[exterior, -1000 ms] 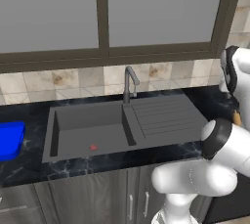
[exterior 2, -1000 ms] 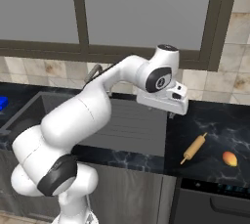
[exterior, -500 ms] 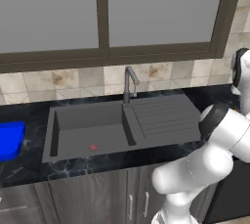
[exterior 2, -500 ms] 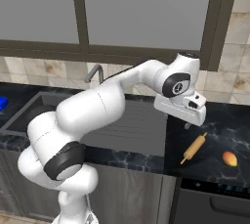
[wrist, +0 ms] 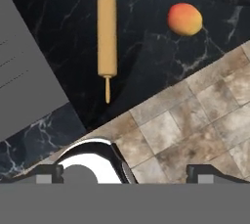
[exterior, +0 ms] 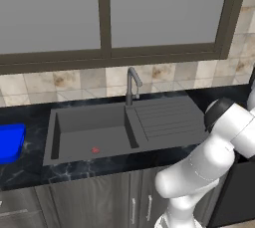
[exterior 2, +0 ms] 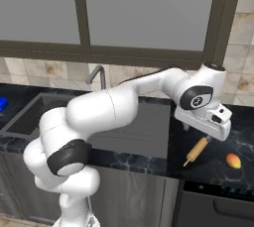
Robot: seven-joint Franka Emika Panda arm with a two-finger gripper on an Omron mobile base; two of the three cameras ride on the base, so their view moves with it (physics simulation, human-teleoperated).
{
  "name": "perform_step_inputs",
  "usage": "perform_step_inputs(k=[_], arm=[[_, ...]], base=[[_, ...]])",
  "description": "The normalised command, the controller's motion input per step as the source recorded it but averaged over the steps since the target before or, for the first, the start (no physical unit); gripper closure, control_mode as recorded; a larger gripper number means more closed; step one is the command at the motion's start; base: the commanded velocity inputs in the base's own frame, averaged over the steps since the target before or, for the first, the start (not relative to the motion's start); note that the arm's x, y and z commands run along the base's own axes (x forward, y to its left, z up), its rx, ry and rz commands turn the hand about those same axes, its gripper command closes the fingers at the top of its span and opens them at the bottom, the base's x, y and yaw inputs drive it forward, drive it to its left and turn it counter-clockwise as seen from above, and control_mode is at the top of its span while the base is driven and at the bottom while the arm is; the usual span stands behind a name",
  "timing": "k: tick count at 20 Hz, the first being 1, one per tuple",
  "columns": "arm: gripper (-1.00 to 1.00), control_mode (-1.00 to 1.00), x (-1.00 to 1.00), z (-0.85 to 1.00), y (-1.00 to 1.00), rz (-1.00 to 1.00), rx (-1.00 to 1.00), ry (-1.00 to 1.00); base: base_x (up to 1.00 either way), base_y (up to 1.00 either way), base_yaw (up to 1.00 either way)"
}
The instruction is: Pick up all produce items and place them in the sink. Turn on the sink faucet to wash them. Then turn the sink off and put them in the tray.
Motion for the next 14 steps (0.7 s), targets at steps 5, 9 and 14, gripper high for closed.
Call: perform_step_inputs(k=[5,9,14], arm=[[-1.00,-1.00,-0.41,-0.04,-0.49,-0.04,0.00,-0.09],[-1.00,-1.00,-0.21,-0.02,-0.26,0.00,0.00,-0.09],[-1.00,-1.00,0.16,-0.07,-0.11,0.00,-0.01,0.02]], base=[[0.00,0.00,0.00],[0.00,0.00,0.00],[0.00,0.00,0.00]])
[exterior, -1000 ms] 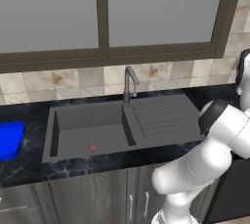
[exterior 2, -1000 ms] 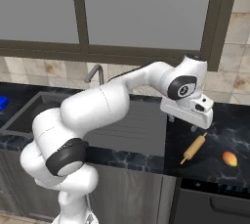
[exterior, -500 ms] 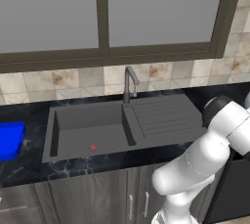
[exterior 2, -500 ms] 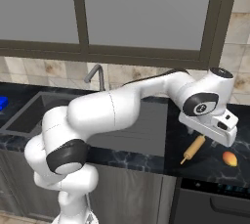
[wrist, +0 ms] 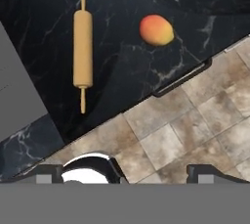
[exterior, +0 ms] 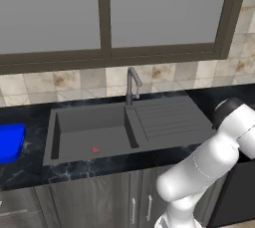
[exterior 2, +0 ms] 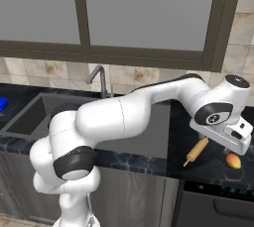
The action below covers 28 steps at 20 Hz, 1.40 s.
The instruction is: Pick up all produce items and place them in the sink. Turn on the sink faucet to wash them. Then turn the sink off and put them in the tray.
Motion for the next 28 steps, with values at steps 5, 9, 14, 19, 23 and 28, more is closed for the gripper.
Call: perform_step_inputs(k=[5,9,14,19,23,28], arm=[[-1.00,-1.00,0.06,-0.11,-0.42,0.07,0.00,-0.01],[-1.00,-1.00,0.19,-0.20,-0.25,0.10,0.00,0.00],[-1.00,-1.00,0.20,-0.24,-0.15,0.20,-0.02,-0.01],[-1.00,-1.00,0.05,-0.41,-0.08,0.24,-0.09,0.00],[-1.00,-1.00,0.06,-0.43,-0.01,0.19,-0.14,0.00],[-1.00,-1.00,0.06,-0.42,-0.01,0.12,-0.14,0.00]], base=[[0.00,0.00,0.00],[0.00,0.00,0.00],[0.00,0.00,0.00],[0.00,0.00,0.00],[0.00,0.00,0.00],[0.00,0.00,0.00]])
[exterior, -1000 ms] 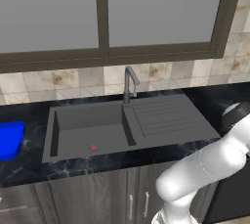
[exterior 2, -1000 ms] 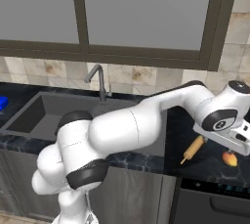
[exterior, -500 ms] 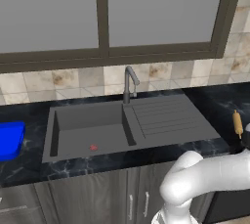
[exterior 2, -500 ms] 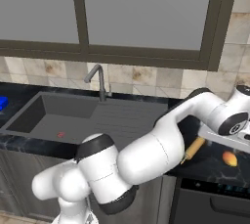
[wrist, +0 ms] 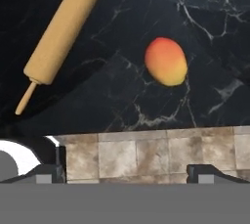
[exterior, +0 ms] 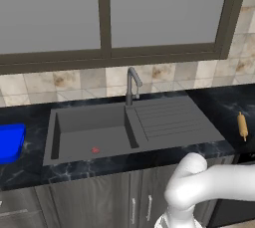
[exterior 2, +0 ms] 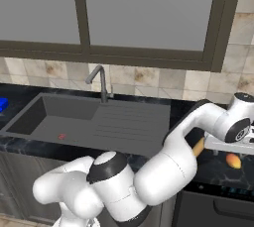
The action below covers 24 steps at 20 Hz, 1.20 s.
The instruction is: Pick up all produce items and place them in the sink. Turn on the sink faucet to wash them. Then turn the sink off and put them in the tray.
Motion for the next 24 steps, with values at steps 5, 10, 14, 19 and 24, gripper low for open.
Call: perform_step_inputs(k=[5,10,14,19,24], arm=[[-1.00,-1.00,0.08,-0.24,0.00,0.15,-0.10,-0.02],[-1.00,-1.00,0.16,-0.22,0.00,0.16,-0.08,-0.04],[-1.00,-1.00,0.11,-0.19,0.00,0.10,-0.08,-0.02],[-1.00,-1.00,0.17,-0.13,-0.10,0.05,-0.06,0.00],[-1.00,-1.00,0.19,-0.06,-0.16,0.04,-0.03,0.00]], base=[[0.00,0.00,0.00],[0.00,0.00,0.00],[0.00,0.00,0.00],[0.00,0.00,0.00],[0.00,0.00,0.00]])
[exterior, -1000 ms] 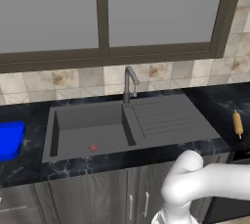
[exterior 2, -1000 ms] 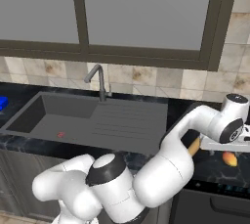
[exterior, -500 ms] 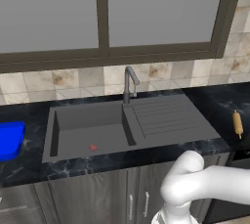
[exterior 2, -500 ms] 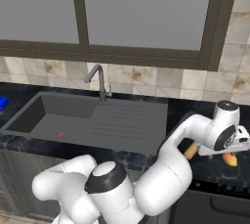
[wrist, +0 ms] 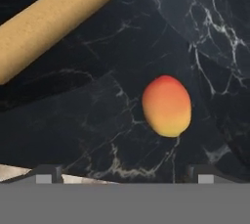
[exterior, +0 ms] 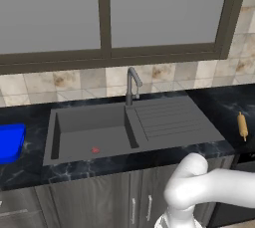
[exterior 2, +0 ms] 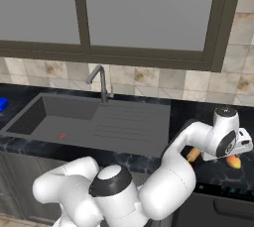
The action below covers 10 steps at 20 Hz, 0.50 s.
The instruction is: Pick up all produce items and place them in the sink. Turn on the sink faucet to wash them. Then turn the sink off and put them in the tray.
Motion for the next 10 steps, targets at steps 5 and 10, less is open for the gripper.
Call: perform_step_inputs(k=[5,10], arm=[[-1.00,-1.00,0.19,-0.02,-0.21,0.04,-0.02,0.01],[-1.00,-1.00,0.19,-0.14,-0.13,0.02,-0.02,0.06]], base=[[0.00,0.00,0.00],[0.00,0.00,0.00]])
